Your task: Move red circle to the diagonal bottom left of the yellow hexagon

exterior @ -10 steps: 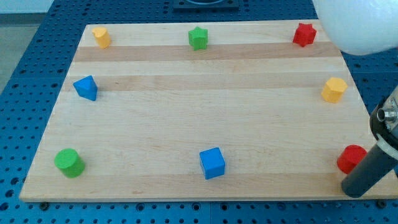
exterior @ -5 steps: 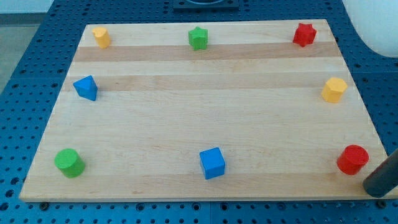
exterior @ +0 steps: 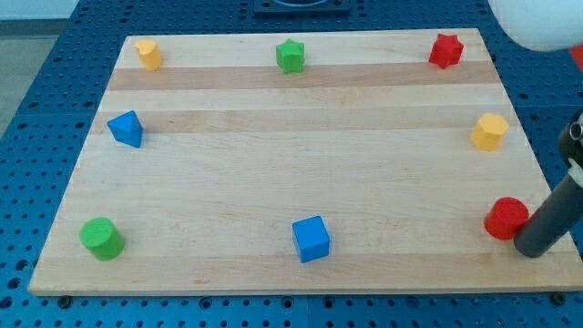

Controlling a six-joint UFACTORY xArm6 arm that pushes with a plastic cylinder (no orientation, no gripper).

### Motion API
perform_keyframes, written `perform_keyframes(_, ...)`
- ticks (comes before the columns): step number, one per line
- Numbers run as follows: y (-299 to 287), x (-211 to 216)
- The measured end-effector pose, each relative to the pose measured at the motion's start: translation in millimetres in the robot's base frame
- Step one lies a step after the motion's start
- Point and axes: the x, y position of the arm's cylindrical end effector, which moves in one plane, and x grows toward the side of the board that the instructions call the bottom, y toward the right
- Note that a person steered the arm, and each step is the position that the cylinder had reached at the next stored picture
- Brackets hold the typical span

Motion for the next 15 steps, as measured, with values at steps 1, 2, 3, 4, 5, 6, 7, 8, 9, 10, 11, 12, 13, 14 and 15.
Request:
perform_keyframes(1,0,-2)
perform_keyframes(2,0,-3)
perform_keyframes(3,0,-4)
perform_keyframes(4,0,-4)
perform_keyframes(5,0,-9)
perform_keyframes(6,0,-24)
perform_keyframes(7,0,-42)
perform_keyframes(8,0,-56)
perform_keyframes(9,-1,-59)
perform_keyframes(10,-3,-55)
perform_keyframes(11,-3,-40)
perform_keyframes(12,-3,-24)
perform_keyframes(13,-6,-23)
perform_keyframes(14,-6,-30)
perform_keyframes(15,-7,-38)
